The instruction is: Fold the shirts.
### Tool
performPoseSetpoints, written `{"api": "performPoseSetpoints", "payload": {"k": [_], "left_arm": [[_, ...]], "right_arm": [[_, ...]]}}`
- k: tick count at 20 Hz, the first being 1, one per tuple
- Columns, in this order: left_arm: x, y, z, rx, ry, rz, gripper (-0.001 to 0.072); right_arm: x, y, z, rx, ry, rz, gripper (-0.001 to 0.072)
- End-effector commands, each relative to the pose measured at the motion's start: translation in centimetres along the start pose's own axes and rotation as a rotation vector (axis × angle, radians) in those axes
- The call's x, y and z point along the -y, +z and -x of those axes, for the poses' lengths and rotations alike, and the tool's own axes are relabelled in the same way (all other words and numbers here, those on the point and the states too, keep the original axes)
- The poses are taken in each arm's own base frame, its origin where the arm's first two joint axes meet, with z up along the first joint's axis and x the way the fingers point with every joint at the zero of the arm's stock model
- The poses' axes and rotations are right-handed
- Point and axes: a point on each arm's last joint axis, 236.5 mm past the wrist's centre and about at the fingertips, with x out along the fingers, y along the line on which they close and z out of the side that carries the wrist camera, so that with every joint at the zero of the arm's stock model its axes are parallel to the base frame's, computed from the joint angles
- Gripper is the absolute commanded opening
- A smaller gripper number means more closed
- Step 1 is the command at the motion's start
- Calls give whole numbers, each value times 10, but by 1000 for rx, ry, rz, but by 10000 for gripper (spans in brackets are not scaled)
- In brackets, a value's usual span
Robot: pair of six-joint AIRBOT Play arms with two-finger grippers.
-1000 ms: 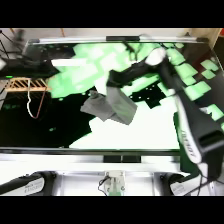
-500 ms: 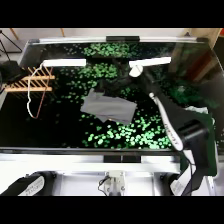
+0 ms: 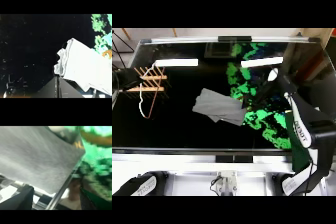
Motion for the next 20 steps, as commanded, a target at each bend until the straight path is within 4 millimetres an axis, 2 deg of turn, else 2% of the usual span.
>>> {"api": "performPoseSetpoints", "payload": {"k": [1, 5, 7, 9, 10, 12, 14, 16, 17, 18, 20], "left_arm": [[0, -2, -2, -5, -2, 5, 31], [0, -2, -2, -4, -2, 16, 31], [0, -2, -2, -4, -2, 16, 31], [1, -2, -2, -4, -9, 18, 31], [2, -2, -2, -4, -12, 19, 31], [2, -2, -2, -4, -13, 19, 31], [5, -1, -4, -3, -18, 22, 32], [8, -3, -8, -14, -24, 15, 32], [11, -3, -10, -16, -30, 9, 32], [13, -3, -11, -11, -34, 1, 33], [20, -1, -14, 0, -47, -29, 32]], "right_arm": [[5, 2, -35, 40, 84, -78, 661], [-10, 16, -53, 84, 167, -84, 646], [-34, 24, -56, 113, 256, -75, 469], [-53, 33, -51, 158, 332, -37, 60], [-63, 38, -42, 181, 380, -27, 57], [-79, 44, 2, 241, 456, 54, 58], [-77, 48, 67, 333, 451, 111, 57], [-55, 43, 142, 436, 398, 74, 57], [-38, 33, 179, 487, 356, 35, 57], [-19, 20, 214, 536, 310, -10, 57], [18, -18, 264, 605, 223, -108, 58]]}}
